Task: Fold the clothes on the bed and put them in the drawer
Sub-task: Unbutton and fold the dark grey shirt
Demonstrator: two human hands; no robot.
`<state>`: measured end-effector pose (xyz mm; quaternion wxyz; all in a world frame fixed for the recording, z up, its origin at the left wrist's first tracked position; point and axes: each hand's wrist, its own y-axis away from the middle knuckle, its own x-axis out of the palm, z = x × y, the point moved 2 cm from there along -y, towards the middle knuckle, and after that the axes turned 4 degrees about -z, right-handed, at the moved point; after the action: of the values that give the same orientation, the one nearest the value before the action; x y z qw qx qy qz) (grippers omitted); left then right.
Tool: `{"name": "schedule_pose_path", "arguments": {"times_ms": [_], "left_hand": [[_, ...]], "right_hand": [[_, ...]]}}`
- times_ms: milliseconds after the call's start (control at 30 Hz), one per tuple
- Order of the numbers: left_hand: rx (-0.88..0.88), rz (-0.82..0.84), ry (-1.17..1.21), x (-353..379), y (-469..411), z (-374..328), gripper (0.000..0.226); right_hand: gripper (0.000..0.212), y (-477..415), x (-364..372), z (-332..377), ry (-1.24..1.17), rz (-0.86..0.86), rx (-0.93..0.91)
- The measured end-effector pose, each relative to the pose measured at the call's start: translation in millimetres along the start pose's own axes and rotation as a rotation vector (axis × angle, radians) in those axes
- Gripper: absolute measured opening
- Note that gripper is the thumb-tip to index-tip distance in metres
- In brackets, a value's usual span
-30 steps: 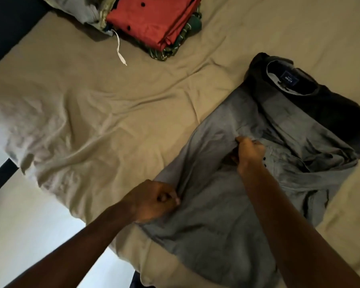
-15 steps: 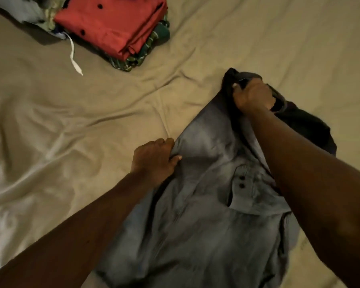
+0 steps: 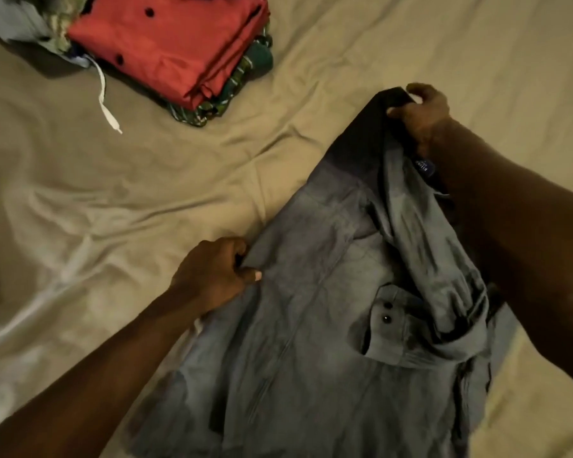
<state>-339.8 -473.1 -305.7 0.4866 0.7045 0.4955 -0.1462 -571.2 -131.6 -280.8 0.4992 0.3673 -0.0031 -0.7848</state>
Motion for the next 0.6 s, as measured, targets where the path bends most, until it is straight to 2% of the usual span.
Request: {"name": "schedule_pose_path", "arguments": {"times_ms": [100,200,267,333,400,433,500,533,600], "left_hand": [[-0.091,-0.033,0.241,-15.1,1.7,12.1,0.016],[-0.134,-0.136,0.194,-16.4,22.1,16.7,0.025],[-0.19,-0.085,0.131,-11.3,46.7,24.3,0.043],[-0.237,0.097,0.036,-4.4,73.5,40.4,0.052],[-0.233,0.245,-0.084,4.2,99.3,60.9,0.046],[-0.219,0.245,-0.107,7.0,108.5,70.1,0.037],[-0.224,0.141,-0.062,6.7,121.9,86.6,0.022],[-0.256,0.067,-0.01,5.3,126.3,93.9,0.019],[-0.32,-0.075,0.086,3.3,134.7,104.3,0.014]], "right_hand": [[0.058,18.5,-0.9,4.0,0.197,-0.187,-0.167],[0.058,70.4,12.5,-2.5,0.396,-0.42,-0.331],[0.061,129.3,24.6,-16.2,0.276,-0.519,-0.316],[0.06,201.2,37.1,-42.6,0.007,-0.519,-0.217],[0.066,282.3,54.3,-83.6,-0.117,-0.419,0.008],[0.071,321.9,63.6,-103.5,-0.202,-0.334,0.123],[0.072,386.2,86.6,-141.8,-0.4,-0.093,0.314],[0.066,408.7,96.3,-156.8,-0.39,0.023,0.375],[0.038,443.6,107.0,-177.1,-0.287,0.197,0.399]]}}
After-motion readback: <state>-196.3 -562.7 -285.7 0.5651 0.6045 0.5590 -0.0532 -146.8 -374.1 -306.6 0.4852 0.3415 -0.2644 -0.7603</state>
